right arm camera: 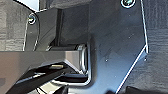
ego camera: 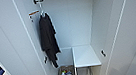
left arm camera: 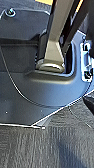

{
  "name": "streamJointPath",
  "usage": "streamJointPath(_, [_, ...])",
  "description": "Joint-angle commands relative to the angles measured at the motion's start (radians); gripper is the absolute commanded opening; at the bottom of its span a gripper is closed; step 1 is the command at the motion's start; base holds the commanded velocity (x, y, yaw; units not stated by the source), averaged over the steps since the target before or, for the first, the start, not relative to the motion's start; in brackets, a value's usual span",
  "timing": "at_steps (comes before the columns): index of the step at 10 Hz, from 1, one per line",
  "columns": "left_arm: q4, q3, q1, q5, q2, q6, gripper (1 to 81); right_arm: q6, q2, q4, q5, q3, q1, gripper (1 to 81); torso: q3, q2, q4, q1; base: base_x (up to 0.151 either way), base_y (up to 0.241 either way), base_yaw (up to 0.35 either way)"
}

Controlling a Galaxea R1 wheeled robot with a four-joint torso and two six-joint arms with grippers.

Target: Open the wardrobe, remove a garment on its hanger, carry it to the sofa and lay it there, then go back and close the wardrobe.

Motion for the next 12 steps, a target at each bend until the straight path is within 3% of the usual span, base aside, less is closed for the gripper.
streamJointPath(1, [-0.050, 0.004, -0.064, 0.123, -0.029, 0.049, 81.1, 0.005, -0.039, 0.006, -0.064, 0.066, 0.039, 81.1, 0.000, 0.000, 0.000, 0.000, 0.000, 0.000, 0.000])
streamJointPath(2, [-0.125, 0.007, -0.071, 0.129, -0.043, 0.141, 81.1, 0.005, -0.081, 0.006, -0.062, 0.130, 0.045, 81.1, 0.000, 0.000, 0.000, 0.000, 0.000, 0.000, 0.000])
streamJointPath(4, [-0.335, 0.024, -0.070, 0.118, -0.072, 0.426, 81.1, 0.006, -0.216, 0.006, -0.056, 0.330, 0.057, 81.1, 0.000, 0.000, 0.000, 0.000, 0.000, 0.000, 0.000])
streamJointPath(5, [-0.365, 0.056, -0.070, 0.118, -0.090, 0.494, 81.1, 0.005, -0.295, 0.008, -0.053, 0.439, 0.066, 81.1, 0.000, 0.000, 0.000, 0.000, 0.000, 0.000, 0.000])
streamJointPath(6, [-0.363, 0.087, -0.076, 0.115, -0.119, 0.494, 81.1, 0.008, -0.379, 0.008, -0.051, 0.548, 0.076, 81.1, 0.000, 0.000, 0.000, 0.000, 0.000, 0.000, 0.000])
streamJointPath(7, [-0.365, 0.118, -0.087, 0.115, -0.151, 0.494, 81.1, 0.009, -0.436, 0.009, -0.048, 0.611, 0.083, 81.1, 0.071, 0.000, 0.000, 0.000, 0.000, 0.000, 0.000])
streamJointPath(9, [-0.354, 0.173, -0.105, 0.088, -0.219, 0.504, 81.1, 0.009, -0.510, 0.012, -0.009, 0.674, 0.096, 81.1, 0.111, 0.000, 0.000, 0.000, 0.000, 0.000, 0.000])
streamJointPath(10, [-0.353, 0.205, -0.111, 0.045, -0.256, 0.511, 81.1, 0.011, -0.545, 0.012, 0.027, 0.697, 0.100, 81.1, 0.051, 0.000, 0.000, 0.001, 0.000, 0.000, 0.000])
streamJointPath(12, [-0.348, 0.380, -0.120, -0.029, -0.395, 0.514, 81.1, 0.029, -0.622, 0.028, 0.091, 0.732, 0.115, 81.1, 0.088, 0.000, 0.000, -0.001, 0.000, 0.000, 0.000])
